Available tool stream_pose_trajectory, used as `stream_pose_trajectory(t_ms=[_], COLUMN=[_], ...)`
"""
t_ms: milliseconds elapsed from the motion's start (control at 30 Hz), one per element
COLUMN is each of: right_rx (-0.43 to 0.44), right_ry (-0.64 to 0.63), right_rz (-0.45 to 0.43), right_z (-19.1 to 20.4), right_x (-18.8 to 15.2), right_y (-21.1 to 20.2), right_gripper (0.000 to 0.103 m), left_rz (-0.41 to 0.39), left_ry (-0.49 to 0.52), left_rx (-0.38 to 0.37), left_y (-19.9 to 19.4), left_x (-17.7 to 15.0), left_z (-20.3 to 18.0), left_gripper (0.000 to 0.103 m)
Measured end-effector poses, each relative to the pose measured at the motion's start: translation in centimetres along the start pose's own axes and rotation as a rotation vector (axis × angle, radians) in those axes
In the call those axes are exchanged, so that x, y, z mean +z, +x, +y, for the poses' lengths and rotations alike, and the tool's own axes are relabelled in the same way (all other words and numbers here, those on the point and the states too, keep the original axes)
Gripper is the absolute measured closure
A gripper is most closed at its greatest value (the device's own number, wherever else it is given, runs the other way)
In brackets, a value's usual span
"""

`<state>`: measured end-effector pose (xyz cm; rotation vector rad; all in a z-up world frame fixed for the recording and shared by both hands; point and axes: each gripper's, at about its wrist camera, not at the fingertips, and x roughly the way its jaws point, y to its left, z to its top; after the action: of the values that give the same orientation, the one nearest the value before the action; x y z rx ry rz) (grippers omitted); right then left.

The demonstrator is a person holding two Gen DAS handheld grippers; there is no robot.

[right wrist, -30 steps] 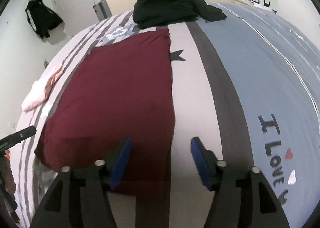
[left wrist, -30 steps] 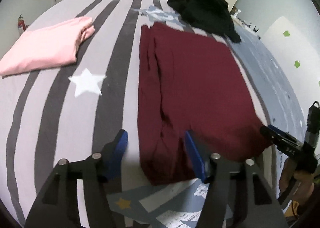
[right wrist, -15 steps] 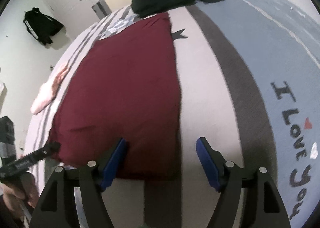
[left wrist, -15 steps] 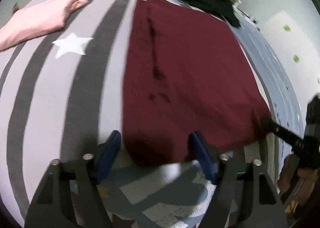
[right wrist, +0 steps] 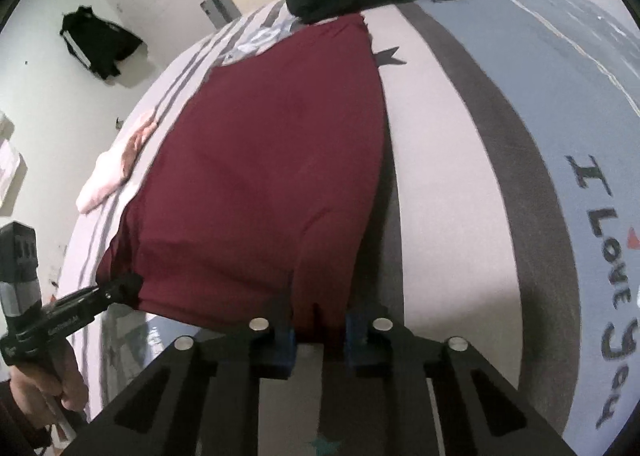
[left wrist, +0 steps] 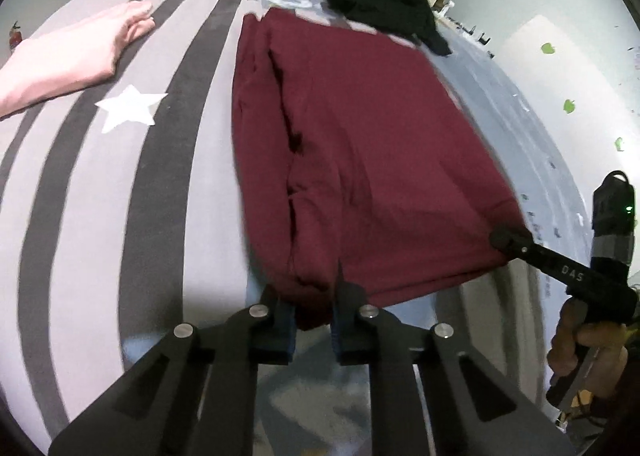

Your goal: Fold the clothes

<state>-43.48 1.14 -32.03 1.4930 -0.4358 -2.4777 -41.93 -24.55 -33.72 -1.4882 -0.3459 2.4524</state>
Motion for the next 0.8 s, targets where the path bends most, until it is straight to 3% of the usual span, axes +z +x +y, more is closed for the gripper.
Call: stream_pose_trajectory(t_ms=[100, 233, 333, 433, 500, 700, 800], right_rx=[0.002, 0.012, 0.001, 0.011, 0.028, 0.052, 0.048], right_ry=[0.005, 0.003, -0.013, -0.004, -0.009, -0.03, -0.031], right_rz=[0.008, 0.091, 0.134, 0.111, 0.062, -0.072, -0.114], right_z=[0.7, 1.6, 2.6, 3.7, 4.5, 5.6, 5.7], right_x=[-2.0, -7.3, -10.4, -10.3, -8.4, 1.1, 5.8], right_y=[-2.5, -5.5, -7.5, -9.9, -11.5, -11.8, -9.8], right_gripper=[0.09, 0.09, 0.09, 0.09, 0.09, 0.09, 0.091], left_rz=[0.038, 0.12, 0.109, 0.031, -0.023, -0.149, -0.154], left_ry=[0.012, -0.008, -0.044, -0.07, -0.075, -0.041, -0.041], left_rx=[-0.006, 0.022, 0.032, 0.012, -0.001, -0.014, 0.007], left_y=[-2.7, -5.2, -7.3, -10.1, -11.8, -12.3, -9.1], left_x=[-3.5, -9.6, -10.7, -8.0, -5.5, 2.5, 6.2], left_z=[-0.9, -1.3, -1.6, -2.1, -2.3, -2.4, -2.1], left_gripper=[0.093, 0.093, 0.093, 0.093, 0.093, 0.093, 0.093])
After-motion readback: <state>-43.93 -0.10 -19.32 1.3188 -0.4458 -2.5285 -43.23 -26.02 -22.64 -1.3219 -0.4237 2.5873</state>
